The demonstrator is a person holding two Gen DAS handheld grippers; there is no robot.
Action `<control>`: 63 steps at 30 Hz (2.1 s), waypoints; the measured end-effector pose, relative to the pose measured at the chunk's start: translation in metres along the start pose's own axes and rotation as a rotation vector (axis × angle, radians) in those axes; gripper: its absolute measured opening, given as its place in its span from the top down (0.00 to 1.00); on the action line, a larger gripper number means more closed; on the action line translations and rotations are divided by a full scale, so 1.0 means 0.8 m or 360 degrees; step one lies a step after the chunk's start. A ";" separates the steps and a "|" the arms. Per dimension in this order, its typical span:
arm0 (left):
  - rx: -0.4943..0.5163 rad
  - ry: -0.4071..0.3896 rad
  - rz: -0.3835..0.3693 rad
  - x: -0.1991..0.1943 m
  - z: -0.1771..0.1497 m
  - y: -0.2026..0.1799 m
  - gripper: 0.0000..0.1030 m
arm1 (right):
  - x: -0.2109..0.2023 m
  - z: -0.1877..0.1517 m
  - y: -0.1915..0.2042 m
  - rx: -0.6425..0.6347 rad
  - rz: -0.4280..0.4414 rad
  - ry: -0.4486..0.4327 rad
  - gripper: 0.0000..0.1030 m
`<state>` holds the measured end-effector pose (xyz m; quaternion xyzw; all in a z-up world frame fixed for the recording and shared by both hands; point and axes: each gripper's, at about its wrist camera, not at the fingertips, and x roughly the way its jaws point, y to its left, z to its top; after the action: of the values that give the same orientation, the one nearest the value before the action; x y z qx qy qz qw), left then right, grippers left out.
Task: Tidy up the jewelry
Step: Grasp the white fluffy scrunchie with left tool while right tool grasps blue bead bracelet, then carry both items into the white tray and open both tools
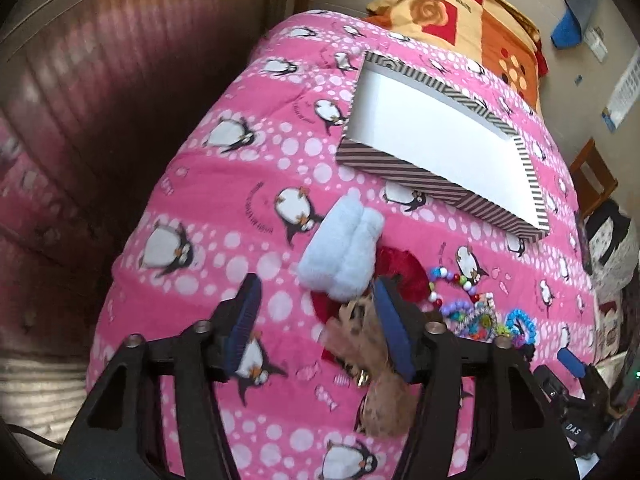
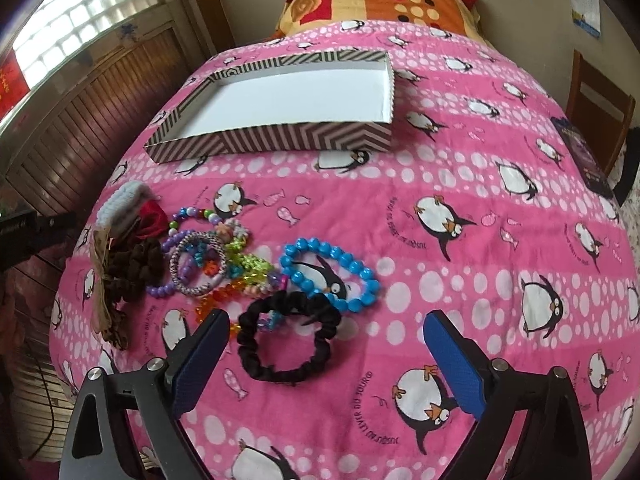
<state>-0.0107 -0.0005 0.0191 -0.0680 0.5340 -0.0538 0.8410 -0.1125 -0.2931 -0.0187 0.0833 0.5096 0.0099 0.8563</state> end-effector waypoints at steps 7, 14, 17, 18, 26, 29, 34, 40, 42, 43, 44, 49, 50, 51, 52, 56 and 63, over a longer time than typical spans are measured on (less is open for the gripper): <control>0.0061 0.0081 0.0014 0.039 0.032 -0.013 0.39 | 0.006 0.009 -0.017 0.0041 0.0040 0.0005 0.24; 0.0088 0.0195 0.0033 0.076 0.044 -0.017 0.39 | 0.031 0.032 -0.032 -0.0002 -0.0004 0.0069 0.44; 0.0135 0.0221 0.0022 0.085 0.043 -0.024 0.39 | 0.052 0.035 -0.028 -0.0090 -0.0004 0.0150 0.45; 0.0153 0.0229 0.0019 0.088 0.043 -0.026 0.39 | 0.059 0.035 -0.027 -0.0110 -0.0002 0.0168 0.48; 0.0164 0.0230 0.0010 0.101 0.049 -0.023 0.71 | 0.072 0.048 -0.029 -0.0203 -0.0030 0.0104 0.87; 0.0194 0.0154 0.0034 0.083 0.054 -0.025 0.72 | 0.060 0.056 -0.035 -0.0160 0.0024 0.0080 0.92; 0.0175 0.0074 -0.0008 0.051 0.067 -0.027 0.72 | 0.028 0.073 -0.032 -0.0126 0.0083 -0.0026 0.92; 0.0207 -0.0013 -0.0040 0.023 0.086 -0.047 0.72 | -0.005 0.106 -0.025 -0.0166 0.0077 -0.0158 0.92; 0.0219 -0.0033 -0.0040 0.018 0.094 -0.052 0.72 | -0.009 0.120 -0.023 -0.0159 0.0077 -0.0195 0.92; 0.0225 -0.0041 -0.0039 0.017 0.098 -0.056 0.72 | -0.014 0.133 -0.023 -0.0157 0.0074 -0.0229 0.92; 0.0233 -0.0051 -0.0036 0.017 0.103 -0.060 0.72 | -0.020 0.142 -0.026 -0.0157 0.0071 -0.0255 0.92; 0.0251 -0.0055 -0.0023 0.034 0.129 -0.081 0.72 | -0.026 0.182 -0.021 -0.0173 0.0078 -0.0319 0.92; 0.0248 -0.0051 -0.0021 0.040 0.136 -0.085 0.72 | -0.021 0.192 -0.018 -0.0176 0.0086 -0.0317 0.92; 0.0246 -0.0051 -0.0016 0.045 0.141 -0.089 0.72 | -0.016 0.199 -0.016 -0.0178 0.0090 -0.0313 0.92; 0.0243 -0.0050 -0.0010 0.051 0.146 -0.091 0.72 | -0.009 0.205 -0.013 -0.0183 0.0094 -0.0306 0.92; 0.0215 -0.0007 0.0006 0.083 0.168 -0.100 0.72 | 0.027 0.225 -0.003 -0.0175 0.0154 -0.0240 0.92; 0.0182 0.0071 0.0081 0.132 0.183 -0.106 0.72 | 0.097 0.235 -0.009 -0.0128 0.0180 -0.0074 0.92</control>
<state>0.1652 -0.0929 0.0010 -0.0051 0.5502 -0.0642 0.8325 0.0888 -0.3169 0.0003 0.0776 0.4833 0.0767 0.8686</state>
